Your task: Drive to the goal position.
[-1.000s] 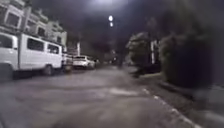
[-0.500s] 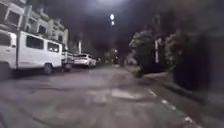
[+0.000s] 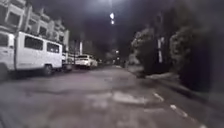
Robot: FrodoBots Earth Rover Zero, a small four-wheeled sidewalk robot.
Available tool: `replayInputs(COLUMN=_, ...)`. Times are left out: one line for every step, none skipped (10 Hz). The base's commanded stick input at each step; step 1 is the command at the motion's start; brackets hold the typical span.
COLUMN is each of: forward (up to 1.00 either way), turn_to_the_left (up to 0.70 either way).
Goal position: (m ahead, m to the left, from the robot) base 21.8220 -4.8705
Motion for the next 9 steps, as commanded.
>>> replayInputs(forward=0.50, turn_to_the_left=0.00)
replayInputs(forward=0.50, turn_to_the_left=0.00)
replayInputs(forward=0.48, turn_to_the_left=0.00)
replayInputs(forward=0.17, turn_to_the_left=0.00)
replayInputs(forward=0.50, turn_to_the_left=0.00)
replayInputs(forward=0.50, turn_to_the_left=0.00)
replayInputs(forward=0.50, turn_to_the_left=-0.03)
replayInputs(forward=0.50, turn_to_the_left=-0.14)
replayInputs(forward=0.50, turn_to_the_left=-0.50)
